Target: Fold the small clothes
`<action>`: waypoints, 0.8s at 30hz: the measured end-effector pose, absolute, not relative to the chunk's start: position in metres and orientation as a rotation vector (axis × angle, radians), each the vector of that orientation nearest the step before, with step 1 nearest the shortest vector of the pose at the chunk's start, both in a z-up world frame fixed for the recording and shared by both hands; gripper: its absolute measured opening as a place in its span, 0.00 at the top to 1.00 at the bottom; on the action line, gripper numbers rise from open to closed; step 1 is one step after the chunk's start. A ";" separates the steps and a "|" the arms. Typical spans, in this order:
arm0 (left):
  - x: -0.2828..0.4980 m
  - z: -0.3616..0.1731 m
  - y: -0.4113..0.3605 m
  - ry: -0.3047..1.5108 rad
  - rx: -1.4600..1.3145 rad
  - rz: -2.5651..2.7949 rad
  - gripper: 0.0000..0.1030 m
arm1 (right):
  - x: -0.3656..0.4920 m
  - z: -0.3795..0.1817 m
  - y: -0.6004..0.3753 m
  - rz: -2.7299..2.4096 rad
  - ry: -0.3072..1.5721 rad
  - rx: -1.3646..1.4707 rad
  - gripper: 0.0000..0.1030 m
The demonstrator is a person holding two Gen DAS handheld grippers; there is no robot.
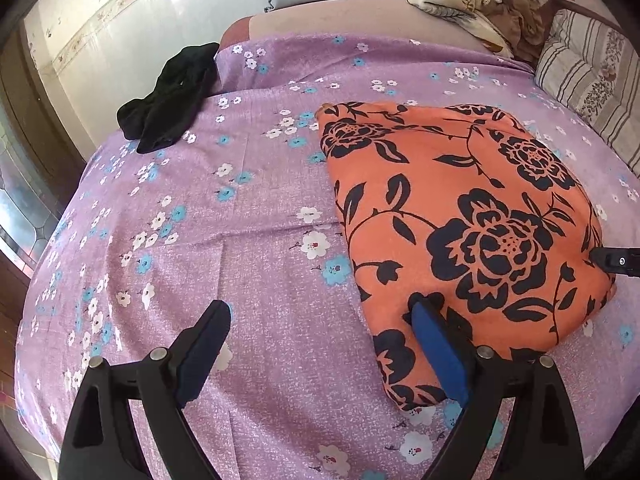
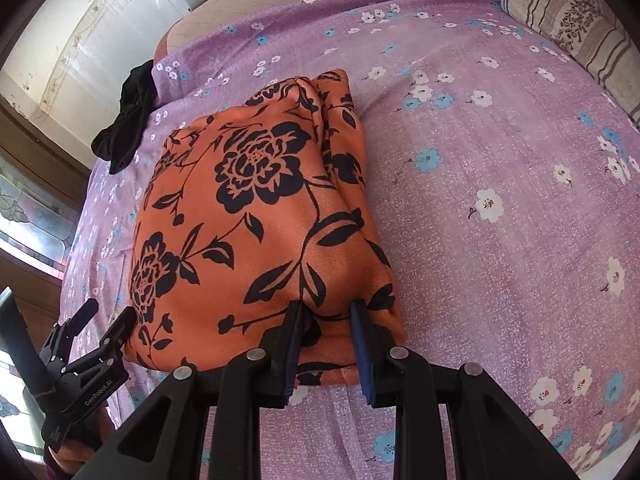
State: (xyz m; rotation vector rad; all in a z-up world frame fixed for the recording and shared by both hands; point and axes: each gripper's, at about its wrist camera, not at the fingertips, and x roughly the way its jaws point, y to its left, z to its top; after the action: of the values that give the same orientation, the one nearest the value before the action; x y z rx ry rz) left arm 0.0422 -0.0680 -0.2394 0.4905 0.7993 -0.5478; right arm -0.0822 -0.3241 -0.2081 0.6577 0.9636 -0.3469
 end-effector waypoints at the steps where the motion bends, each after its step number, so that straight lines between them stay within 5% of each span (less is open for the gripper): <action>1: 0.042 -0.240 -0.068 0.797 0.491 -0.549 0.10 | -0.081 -0.209 -0.325 -0.345 0.968 0.661 0.73; 24: 0.051 -0.245 -0.069 0.837 0.457 -0.570 0.06 | -0.071 -0.219 -0.330 -0.323 1.003 0.666 0.70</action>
State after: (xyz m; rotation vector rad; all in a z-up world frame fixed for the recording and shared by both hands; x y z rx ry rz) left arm 0.0508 -0.0694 -0.2451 0.4573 0.8367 -0.5698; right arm -0.0706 -0.3304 -0.2191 0.6663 1.0033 -0.3225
